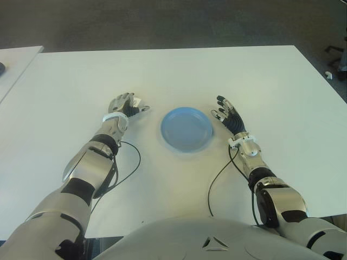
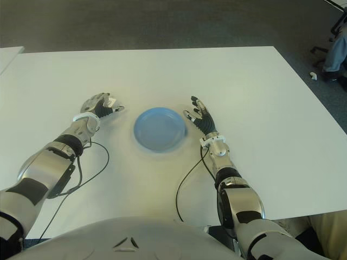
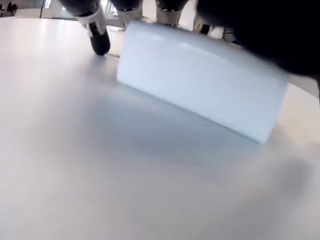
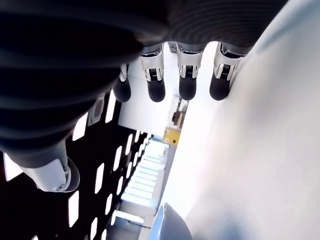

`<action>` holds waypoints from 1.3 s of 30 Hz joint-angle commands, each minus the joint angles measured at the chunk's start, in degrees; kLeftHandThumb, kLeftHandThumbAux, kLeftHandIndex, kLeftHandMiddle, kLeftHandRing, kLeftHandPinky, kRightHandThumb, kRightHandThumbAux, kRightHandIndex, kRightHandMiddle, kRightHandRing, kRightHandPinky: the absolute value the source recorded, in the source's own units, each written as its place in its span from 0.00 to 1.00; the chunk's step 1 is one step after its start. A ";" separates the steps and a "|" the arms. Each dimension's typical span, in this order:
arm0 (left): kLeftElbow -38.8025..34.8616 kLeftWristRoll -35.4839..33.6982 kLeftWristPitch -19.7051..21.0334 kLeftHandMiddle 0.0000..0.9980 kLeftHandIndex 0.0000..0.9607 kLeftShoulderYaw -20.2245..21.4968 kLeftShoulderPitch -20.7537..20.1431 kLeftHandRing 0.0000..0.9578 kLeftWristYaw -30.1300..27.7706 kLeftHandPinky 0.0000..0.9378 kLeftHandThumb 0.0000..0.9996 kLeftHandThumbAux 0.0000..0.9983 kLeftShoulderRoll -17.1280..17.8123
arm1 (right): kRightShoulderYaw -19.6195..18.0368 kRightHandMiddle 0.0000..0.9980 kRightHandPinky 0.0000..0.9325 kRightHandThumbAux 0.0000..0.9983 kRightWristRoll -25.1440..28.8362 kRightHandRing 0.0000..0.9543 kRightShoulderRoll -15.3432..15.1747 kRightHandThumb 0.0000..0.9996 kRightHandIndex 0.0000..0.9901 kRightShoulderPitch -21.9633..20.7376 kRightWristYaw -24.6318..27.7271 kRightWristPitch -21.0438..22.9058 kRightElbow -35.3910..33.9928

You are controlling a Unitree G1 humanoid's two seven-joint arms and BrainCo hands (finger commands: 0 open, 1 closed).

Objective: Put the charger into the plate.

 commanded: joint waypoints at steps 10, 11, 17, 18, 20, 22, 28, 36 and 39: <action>1.45 -3.27 -1.33 0.00 0.00 3.36 3.84 0.00 -5.18 0.00 0.13 0.30 -1.82 | 0.59 0.06 0.09 0.52 -0.59 0.06 0.22 0.12 0.01 3.44 -0.55 1.90 0.44; 1.44 -3.20 -1.41 0.00 0.00 3.32 3.84 0.00 -5.13 0.00 0.13 0.30 -1.78 | 0.65 0.06 0.08 0.52 -0.65 0.06 0.23 0.12 0.01 3.45 -0.62 1.97 0.38; 1.32 -1.95 -1.86 0.00 0.00 2.09 3.62 0.00 -4.54 0.00 0.11 0.33 -1.18 | 0.83 0.06 0.07 0.52 -0.78 0.06 0.27 0.12 0.01 3.50 -0.96 2.41 0.14; 1.30 -1.77 -1.93 0.00 0.00 1.89 3.61 0.00 -4.37 0.01 0.11 0.34 -1.10 | 0.87 0.06 0.07 0.52 -0.80 0.06 0.27 0.12 0.01 3.50 -1.01 2.47 0.11; 1.27 -1.29 -2.15 0.00 0.01 1.34 3.62 0.00 -3.84 0.02 0.10 0.34 -0.94 | 0.90 0.06 0.07 0.52 -0.78 0.06 0.28 0.12 0.01 3.48 -1.03 2.61 0.03; 1.26 -1.06 -2.28 0.00 0.01 1.03 3.61 0.00 -3.57 0.03 0.09 0.34 -0.84 | 0.93 0.06 0.07 0.52 -0.76 0.06 0.31 0.12 0.01 3.45 -1.05 2.71 -0.04; 1.08 2.06 -3.58 0.02 0.04 -1.99 3.79 0.02 -0.38 0.09 0.08 0.35 -0.10 | 0.86 0.06 0.07 0.51 -0.51 0.06 0.40 0.11 0.01 3.38 -0.82 2.87 -0.24; 0.94 6.35 -5.74 0.10 0.10 -6.30 4.09 0.10 5.16 0.17 0.09 0.38 0.94 | 0.94 0.06 0.05 0.53 -0.71 0.05 0.35 0.10 0.00 3.32 -1.10 3.00 -0.42; 0.72 8.78 -6.93 0.12 0.11 -8.73 4.28 0.12 8.74 0.19 0.10 0.39 1.62 | 1.05 0.06 0.05 0.53 -0.97 0.05 0.30 0.10 0.00 3.33 -1.59 3.00 -0.63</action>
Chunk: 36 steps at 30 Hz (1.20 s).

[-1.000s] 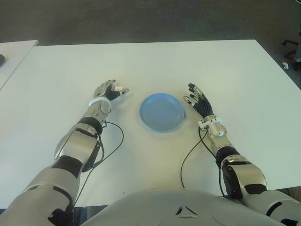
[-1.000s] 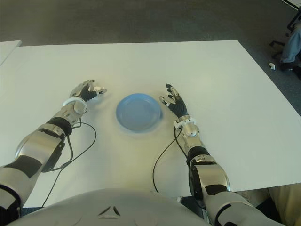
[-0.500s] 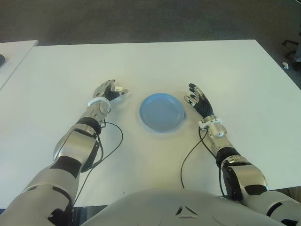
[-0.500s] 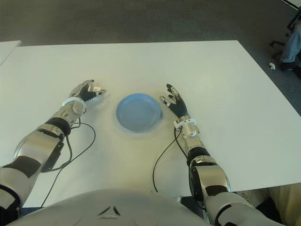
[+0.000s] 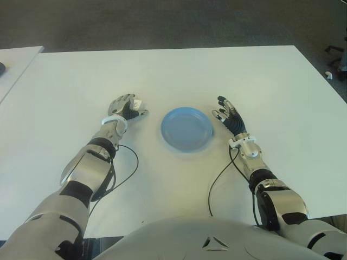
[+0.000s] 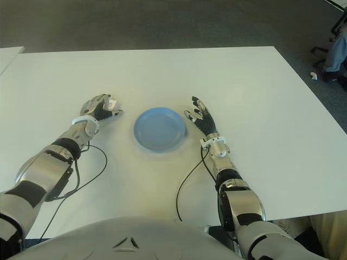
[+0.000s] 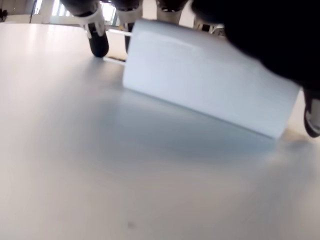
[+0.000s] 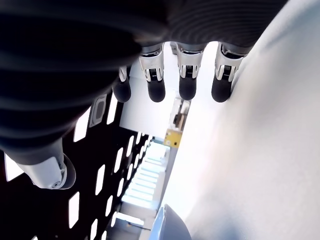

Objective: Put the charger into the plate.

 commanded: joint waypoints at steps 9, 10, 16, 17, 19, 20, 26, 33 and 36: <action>1.01 10.03 -1.58 0.09 0.09 -10.91 1.94 0.08 8.09 0.09 0.12 0.38 1.79 | 1.06 0.05 0.06 0.57 -1.03 0.05 0.61 0.09 0.00 2.29 -1.71 2.82 0.71; 1.09 11.36 -1.11 0.08 0.09 -12.34 1.76 0.07 8.40 0.08 0.12 0.38 2.10 | 1.07 0.06 0.06 0.57 -0.98 0.05 0.63 0.09 0.00 2.29 -1.77 2.93 0.63; 1.45 16.43 0.62 0.03 0.05 -18.16 0.95 0.01 9.50 0.02 0.08 0.37 3.48 | 1.06 0.06 0.06 0.59 -0.50 0.06 0.90 0.09 0.00 2.30 -1.80 3.36 -0.04; 1.50 16.98 0.87 0.02 0.05 -18.97 0.84 0.01 9.63 0.01 0.07 0.37 3.64 | 1.04 0.06 0.06 0.60 -0.43 0.06 0.95 0.09 0.00 2.31 -1.79 3.41 -0.13; 1.57 17.73 1.22 0.01 0.04 -20.17 0.71 0.00 9.94 0.02 0.07 0.37 3.99 | 1.05 0.06 0.06 0.60 -0.35 0.06 1.06 0.09 0.00 2.39 -1.82 3.48 -0.53; 1.59 17.97 1.32 0.01 0.04 -20.63 0.67 0.00 10.09 0.02 0.06 0.37 4.14 | 1.04 0.06 0.06 0.61 -0.30 0.06 1.11 0.09 0.00 2.43 -1.81 3.54 -0.67; 1.61 18.75 1.50 0.01 0.04 -22.19 0.67 0.00 10.42 0.05 0.06 0.37 4.96 | 0.99 0.06 0.06 0.61 -0.13 0.06 1.28 0.08 0.00 2.55 -1.92 4.46 -1.26; 1.47 17.37 0.55 0.02 0.04 -21.72 0.99 0.01 9.72 0.08 0.08 0.37 5.54 | 0.97 0.05 0.06 0.62 0.15 0.05 1.33 0.08 0.00 2.75 -1.46 4.90 -2.05; 1.28 14.98 -1.39 0.04 0.05 -19.55 1.54 0.04 8.71 0.12 0.10 0.37 5.62 | 0.88 0.05 0.05 0.62 0.36 0.05 1.34 0.08 0.00 2.78 -1.20 5.06 -2.13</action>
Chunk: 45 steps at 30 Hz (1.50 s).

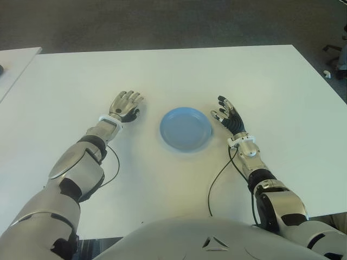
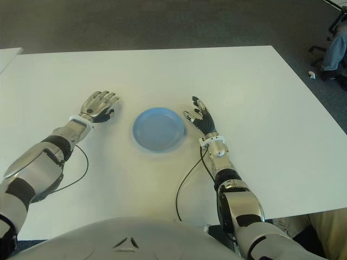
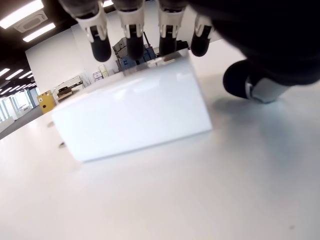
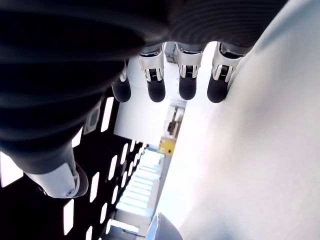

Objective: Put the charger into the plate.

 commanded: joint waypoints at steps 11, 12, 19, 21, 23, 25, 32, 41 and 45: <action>0.85 -7.23 -5.87 0.10 0.09 6.52 4.62 0.11 -8.26 0.18 0.16 0.35 -0.68 | 0.07 0.05 0.06 0.62 0.30 0.05 0.81 0.08 0.00 2.16 0.72 2.33 0.31; 0.86 -7.92 -6.02 0.10 0.10 7.18 4.75 0.11 -9.02 0.18 0.16 0.35 -0.84 | 0.06 0.05 0.06 0.62 0.31 0.05 0.79 0.08 0.00 2.16 0.74 2.37 0.24; 0.61 -10.93 -6.75 0.09 0.10 10.33 5.15 0.09 -12.28 0.14 0.16 0.32 -1.32 | 0.03 0.05 0.06 0.61 0.34 0.05 0.64 0.09 0.00 2.27 0.96 2.80 -0.28; 0.54 -11.20 -6.75 0.08 0.10 10.72 5.36 0.08 -12.68 0.12 0.15 0.32 -1.58 | -0.01 0.05 0.05 0.61 0.39 0.05 0.51 0.09 0.00 2.24 1.16 2.89 -0.19; 0.53 -11.43 -6.45 0.07 0.09 11.04 5.54 0.06 -13.12 0.11 0.15 0.32 -1.95 | -0.04 0.05 0.05 0.61 0.42 0.05 0.41 0.09 0.00 2.22 1.33 2.96 -0.13; 0.55 -11.77 -6.12 0.06 0.09 11.50 5.53 0.05 -13.89 0.11 0.14 0.32 -2.17 | -0.07 0.05 0.05 0.61 0.46 0.05 0.36 0.09 0.00 2.20 1.49 3.02 -0.09; 0.35 -13.64 -5.96 0.01 0.07 13.41 5.47 0.01 -16.84 0.10 0.16 0.32 -2.84 | -0.20 0.03 0.03 0.62 0.63 0.03 -0.01 0.07 0.00 2.05 2.56 3.22 0.21; 0.03 -16.75 -6.45 0.01 0.05 16.30 5.98 0.02 -19.09 0.11 0.17 0.33 -3.56 | -0.58 0.02 0.02 0.62 0.89 0.02 -0.18 0.06 0.00 1.91 3.69 3.81 0.34; -0.04 -18.27 -6.01 0.01 0.04 17.88 6.19 0.03 -19.85 0.12 0.18 0.31 -3.99 | -0.62 0.01 0.02 0.62 0.66 0.02 -0.30 0.06 0.00 1.90 3.93 3.86 0.33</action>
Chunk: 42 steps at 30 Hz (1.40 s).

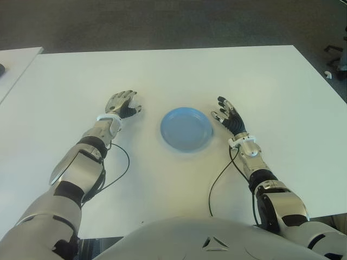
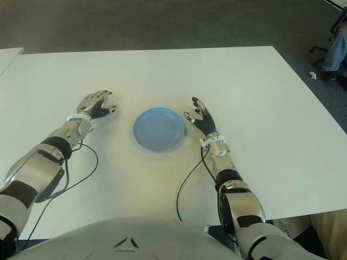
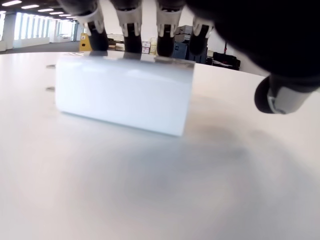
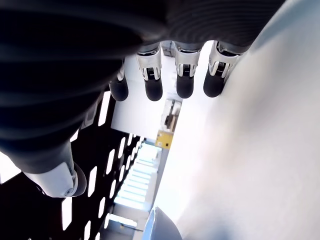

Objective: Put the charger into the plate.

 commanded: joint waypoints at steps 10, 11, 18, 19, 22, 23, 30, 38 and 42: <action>1.63 -2.17 1.52 0.00 0.02 2.30 4.74 0.01 -5.79 0.08 0.19 0.28 -3.16 | 0.22 0.01 0.01 0.61 -0.08 0.01 -0.24 0.05 0.00 1.34 0.97 1.99 1.62; 1.63 -2.14 1.67 0.00 0.02 2.36 4.75 0.01 -5.71 0.07 0.19 0.27 -3.22 | 0.23 0.01 0.01 0.61 -0.11 0.01 -0.28 0.05 0.00 1.28 0.99 1.97 1.72; 1.53 -1.69 1.58 0.00 0.02 2.24 5.01 0.00 -5.00 0.04 0.15 0.26 -3.24 | 0.11 0.01 0.01 0.61 0.14 0.01 -0.34 0.04 0.00 1.15 1.53 2.21 1.96; 1.53 -1.67 1.55 0.00 0.02 2.23 5.01 0.00 -5.02 0.04 0.15 0.27 -3.22 | 0.07 0.01 0.01 0.61 0.20 0.01 -0.33 0.04 0.00 1.14 1.58 2.29 1.99; 1.55 -1.59 1.48 0.00 0.02 2.18 5.06 0.00 -4.98 0.04 0.14 0.27 -3.14 | -0.10 0.01 0.02 0.61 0.43 0.02 -0.28 0.05 0.00 1.10 1.76 2.61 2.01; 1.56 -1.58 1.48 0.00 0.02 2.18 5.06 0.00 -4.98 0.04 0.14 0.27 -3.12 | -0.13 0.02 0.02 0.62 0.46 0.02 -0.27 0.05 0.00 1.09 1.79 2.66 2.01; 1.61 -1.40 1.70 0.00 0.02 2.04 5.06 0.00 -4.69 0.04 0.14 0.29 -3.18 | -0.41 0.03 0.03 0.62 0.65 0.03 -0.24 0.07 0.00 0.99 1.96 2.39 2.27; 1.95 -0.58 2.56 0.00 0.02 1.31 4.76 0.00 -4.09 0.03 0.14 0.30 -3.23 | -0.43 0.03 0.02 0.63 0.59 0.03 -0.34 0.07 0.00 0.88 2.22 1.40 2.60; 1.93 -0.31 2.78 0.00 0.02 1.09 4.68 0.00 -3.76 0.02 0.14 0.30 -3.27 | -0.44 0.02 0.02 0.63 0.51 0.02 -0.34 0.06 0.00 0.79 2.19 1.14 2.76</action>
